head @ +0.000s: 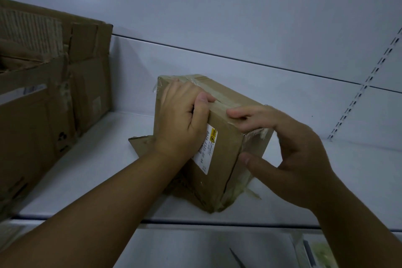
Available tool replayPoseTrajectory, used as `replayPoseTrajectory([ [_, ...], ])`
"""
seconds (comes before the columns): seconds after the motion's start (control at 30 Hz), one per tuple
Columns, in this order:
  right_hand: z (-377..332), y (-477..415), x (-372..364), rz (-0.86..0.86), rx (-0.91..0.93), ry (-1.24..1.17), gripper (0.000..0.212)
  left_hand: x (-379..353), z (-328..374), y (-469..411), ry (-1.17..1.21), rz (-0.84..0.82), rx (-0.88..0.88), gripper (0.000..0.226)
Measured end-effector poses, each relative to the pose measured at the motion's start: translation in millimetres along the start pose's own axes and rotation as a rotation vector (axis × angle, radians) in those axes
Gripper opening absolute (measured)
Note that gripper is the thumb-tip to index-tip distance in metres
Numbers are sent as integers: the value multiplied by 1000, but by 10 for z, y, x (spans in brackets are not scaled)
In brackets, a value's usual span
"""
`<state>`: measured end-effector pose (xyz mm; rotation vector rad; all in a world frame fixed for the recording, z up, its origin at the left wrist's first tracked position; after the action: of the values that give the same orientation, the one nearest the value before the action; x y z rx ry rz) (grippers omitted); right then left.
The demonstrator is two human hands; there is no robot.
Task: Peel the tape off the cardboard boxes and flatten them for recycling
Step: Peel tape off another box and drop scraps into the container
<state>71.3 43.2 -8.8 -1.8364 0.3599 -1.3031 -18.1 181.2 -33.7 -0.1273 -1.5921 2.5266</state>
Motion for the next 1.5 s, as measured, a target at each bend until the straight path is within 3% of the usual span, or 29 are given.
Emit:
replayPoseTrajectory([
  [0.2,-150,-113,77,-95,144,310,13,-18,26,-22,21,-17,6,45],
  [0.43,-308,-198,42,-246,382,602,21,-20,10,-22,-3,-23,18,46],
  [0.63,-330,-200,-10,-211,344,542,17,-26,18,-9,22,-14,-2,44],
  [1.03,-213,72,9,154,-126,116,6,-21,21,-7,34,-3,13,46],
  [1.13,-237,39,18,130,-90,174,3,-20,10,-12,33,0,25,47],
  [1.33,-221,-48,31,-92,84,419,19,-25,-5,-14,45,-4,33,46],
  [1.5,-256,-94,22,-114,144,492,15,-29,-1,-12,33,-5,24,46],
])
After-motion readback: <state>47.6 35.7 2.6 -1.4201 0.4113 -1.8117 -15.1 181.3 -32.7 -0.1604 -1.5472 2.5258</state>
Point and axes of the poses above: each hand's wrist, its own y-axis away from the middle knuckle, its own x-axis out of the back of the hand, z = x × y, the point moved 8 cm from there along -y, towards the middle knuckle, and after that the axes turned 9 degrees about y, right-handed, at the moved point
